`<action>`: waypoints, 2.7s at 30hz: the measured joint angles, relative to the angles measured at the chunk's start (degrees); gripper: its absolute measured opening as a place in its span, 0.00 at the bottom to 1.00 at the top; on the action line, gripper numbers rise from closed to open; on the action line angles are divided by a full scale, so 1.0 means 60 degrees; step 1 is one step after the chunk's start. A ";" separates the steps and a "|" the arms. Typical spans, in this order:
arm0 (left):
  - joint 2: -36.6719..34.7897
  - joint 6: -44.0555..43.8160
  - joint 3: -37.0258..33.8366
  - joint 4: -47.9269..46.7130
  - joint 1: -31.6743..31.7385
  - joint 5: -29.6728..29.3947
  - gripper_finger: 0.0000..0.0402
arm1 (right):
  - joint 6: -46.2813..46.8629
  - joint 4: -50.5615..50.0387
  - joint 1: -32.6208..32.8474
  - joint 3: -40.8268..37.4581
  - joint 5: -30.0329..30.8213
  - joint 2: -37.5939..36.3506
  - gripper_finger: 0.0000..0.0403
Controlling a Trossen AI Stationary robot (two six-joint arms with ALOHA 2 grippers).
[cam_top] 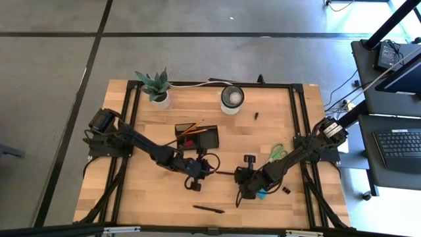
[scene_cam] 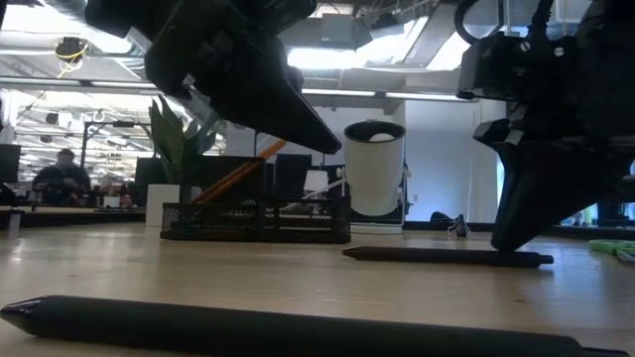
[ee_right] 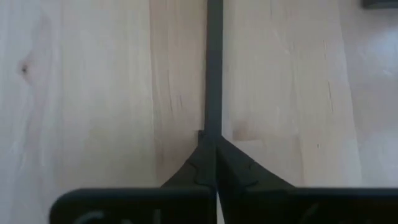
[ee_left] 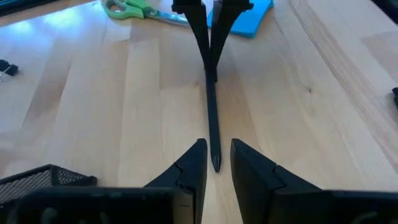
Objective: Pick and place office supplies into organizer
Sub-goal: Put the top right black pen in the desk organizer
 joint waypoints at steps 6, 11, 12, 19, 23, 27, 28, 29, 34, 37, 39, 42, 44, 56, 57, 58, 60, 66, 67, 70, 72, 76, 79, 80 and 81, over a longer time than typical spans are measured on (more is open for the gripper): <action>0.0095 -0.0035 -0.0004 0.0352 0.0212 0.0677 0.16 | 0.0020 0.0182 -0.0004 -0.0063 -0.0036 -0.0010 0.02; 0.0577 -0.0108 -0.0004 0.0954 0.0358 0.1037 0.16 | 0.0048 0.0189 -0.0007 -0.0063 -0.0064 -0.0010 0.02; 0.0749 -0.0106 -0.0001 0.1134 0.0383 0.1079 0.16 | 0.0055 0.0185 -0.0007 -0.0063 -0.0071 -0.0010 0.02; 0.1285 -0.0452 -0.0004 0.1242 0.0450 0.0875 0.15 | 0.0179 0.0183 -0.0009 -0.0063 -0.0117 -0.0010 0.02; 0.1603 -0.0672 -0.0004 0.1290 0.0583 0.0579 0.11 | 0.0219 0.0193 -0.0007 -0.0063 -0.0129 -0.0010 0.02; 0.1849 -0.0757 -0.0004 0.1365 0.0708 0.0756 0.07 | 0.0252 0.0195 -0.0007 -0.0063 -0.0133 -0.0010 0.02; 0.1910 -0.0784 -0.0004 0.1425 0.0716 0.0873 0.06 | 0.0255 0.0193 -0.0007 -0.0063 -0.0134 -0.0010 0.02; 0.1967 -0.0783 -0.0004 0.1450 0.0721 0.0973 0.05 | 0.0255 0.0193 -0.0007 -0.0063 -0.0135 -0.0010 0.02; 0.2152 -0.0840 0.0000 0.1661 0.0731 0.1338 0.03 | 0.0255 0.0196 -0.0007 -0.0063 -0.0146 -0.0010 0.02; 0.2152 -0.0831 0.0000 0.1648 0.0731 0.1352 0.03 | 0.0255 0.0196 -0.0007 -0.0063 -0.0147 -0.0010 0.02; 0.2143 -0.0780 0.0000 0.1644 0.0731 0.1346 0.03 | 0.0255 0.0196 -0.0007 -0.0063 -0.0146 -0.0010 0.02; 0.2122 -0.0778 0.0000 0.1682 0.0753 0.1348 0.04 | 0.0255 0.0196 -0.0007 -0.0063 -0.0147 -0.0010 0.02; 0.2122 -0.0771 0.0000 0.1837 0.0756 0.1354 0.05 | 0.0259 0.0196 -0.0007 -0.0063 -0.0145 -0.0010 0.02; 0.2108 -0.0847 0.0026 0.1823 0.0790 0.2004 0.25 | 0.0259 0.0200 -0.0004 -0.0063 -0.0159 -0.0007 0.02; 0.2108 -0.0848 0.0026 0.1823 0.0811 0.2004 0.26 | 0.0259 0.0200 -0.0004 -0.0063 -0.0158 -0.0007 0.02; 0.2108 -0.0892 0.0026 0.1823 0.0818 0.2005 0.28 | 0.0259 0.0200 -0.0004 -0.0063 -0.0158 -0.0007 0.02; 0.2108 -0.1019 0.0026 0.1830 0.0861 0.2018 0.29 | 0.0262 0.0200 -0.0004 -0.0063 -0.0158 -0.0007 0.02; 0.1961 -0.1503 0.0026 0.1786 0.1004 0.2060 0.30 | 0.0270 0.0204 -0.0004 -0.0066 -0.0153 -0.0003 0.02; 0.1914 -0.1503 0.0039 0.1863 0.1011 0.2096 0.30 | 0.0274 0.0207 -0.0004 -0.0066 -0.0151 -0.0003 0.02; 0.1785 -0.1507 0.0046 0.1865 0.1003 0.2416 0.30 | 0.0284 0.0229 -0.0004 -0.0070 -0.0151 -0.0003 0.02; 0.1780 -0.1533 0.0092 0.1781 0.0969 0.2613 0.30 | 0.0287 0.0236 -0.0004 -0.0070 -0.0150 -0.0003 0.02; 0.1876 -0.1947 0.0117 0.1665 0.0855 0.2463 0.30 | 0.0277 0.0260 -0.0004 -0.0071 -0.0147 -0.0003 0.02; 0.1882 -0.2092 0.0113 0.1551 0.0776 0.2125 0.29 | 0.0281 0.0288 -0.0004 -0.0073 -0.0147 -0.0003 0.02; 0.1882 -0.2120 0.0113 0.1492 0.0745 0.1938 0.29 | 0.0280 0.0299 -0.0004 -0.0073 -0.0147 0.0001 0.02; 0.1882 -0.2163 0.0113 0.1417 0.0704 0.1775 0.29 | 0.0280 0.0305 -0.0004 -0.0073 -0.0147 0.0001 0.02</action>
